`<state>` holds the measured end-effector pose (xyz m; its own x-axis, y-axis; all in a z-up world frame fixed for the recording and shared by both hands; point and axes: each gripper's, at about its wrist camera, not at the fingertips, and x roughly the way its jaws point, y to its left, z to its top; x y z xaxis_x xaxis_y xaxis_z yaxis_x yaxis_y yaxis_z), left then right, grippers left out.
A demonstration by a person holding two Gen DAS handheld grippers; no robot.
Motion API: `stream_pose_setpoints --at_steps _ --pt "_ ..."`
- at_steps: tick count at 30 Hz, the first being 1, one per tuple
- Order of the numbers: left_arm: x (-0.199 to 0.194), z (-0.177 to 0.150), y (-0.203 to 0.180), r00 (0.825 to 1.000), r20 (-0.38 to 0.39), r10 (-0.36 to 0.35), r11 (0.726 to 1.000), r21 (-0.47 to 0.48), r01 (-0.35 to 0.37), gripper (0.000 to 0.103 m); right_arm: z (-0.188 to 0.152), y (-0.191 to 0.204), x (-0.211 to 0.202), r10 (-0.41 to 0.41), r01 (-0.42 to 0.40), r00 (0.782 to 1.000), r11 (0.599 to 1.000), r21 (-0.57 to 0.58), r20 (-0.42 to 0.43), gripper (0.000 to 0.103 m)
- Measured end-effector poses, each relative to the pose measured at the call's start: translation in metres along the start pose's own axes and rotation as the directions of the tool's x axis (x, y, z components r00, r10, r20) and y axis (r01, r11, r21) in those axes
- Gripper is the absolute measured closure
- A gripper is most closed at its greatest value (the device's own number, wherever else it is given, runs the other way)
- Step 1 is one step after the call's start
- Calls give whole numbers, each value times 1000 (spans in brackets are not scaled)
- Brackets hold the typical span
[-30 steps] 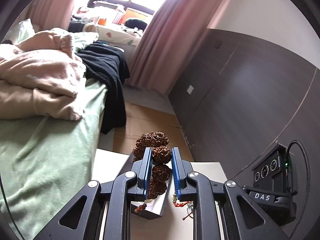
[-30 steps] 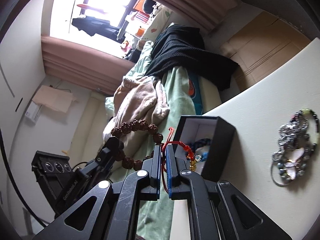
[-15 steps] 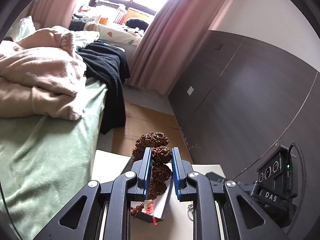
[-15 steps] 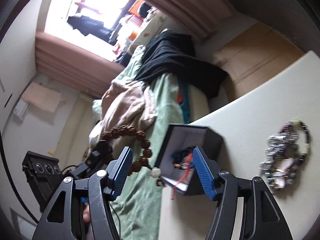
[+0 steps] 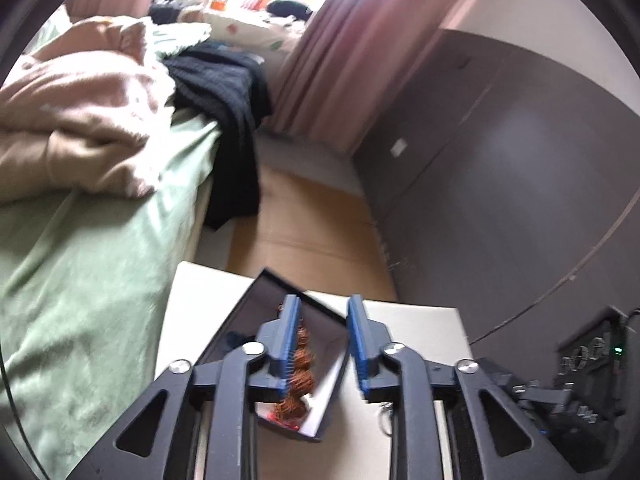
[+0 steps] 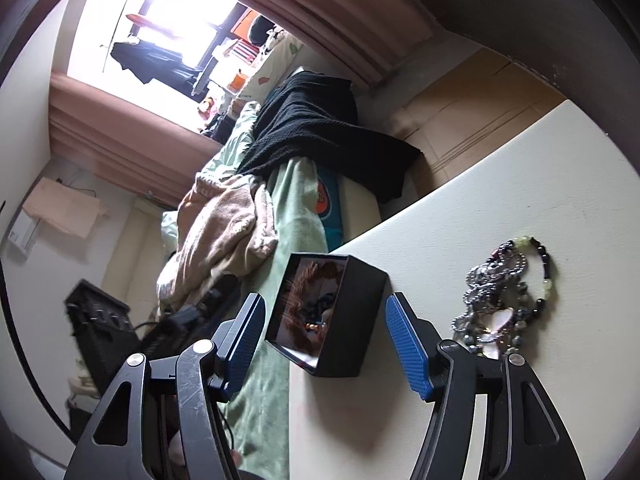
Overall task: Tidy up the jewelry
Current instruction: 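Lower both held bracelets into the black box and open both grippers, then move both grippers back over the silver chains and beaded bracelets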
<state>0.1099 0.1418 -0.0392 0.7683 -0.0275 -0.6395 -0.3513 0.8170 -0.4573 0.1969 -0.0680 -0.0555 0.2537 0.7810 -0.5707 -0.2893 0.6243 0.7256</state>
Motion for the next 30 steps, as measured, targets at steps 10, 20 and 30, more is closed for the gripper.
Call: stream_pose_setpoints --at_steps 10,20,30 --pt "-1 -12 -12 1000 12 1 999 43 -2 39 7 -16 -28 -67 67 997 998 16 38 39" --pt "14 -34 -53 998 -45 -35 986 158 42 40 10 -47 -43 -157 157 988 984 80 5 39" --pt "37 -57 -94 991 -117 -67 959 268 96 40 13 -73 -53 -198 198 980 971 134 -16 39"
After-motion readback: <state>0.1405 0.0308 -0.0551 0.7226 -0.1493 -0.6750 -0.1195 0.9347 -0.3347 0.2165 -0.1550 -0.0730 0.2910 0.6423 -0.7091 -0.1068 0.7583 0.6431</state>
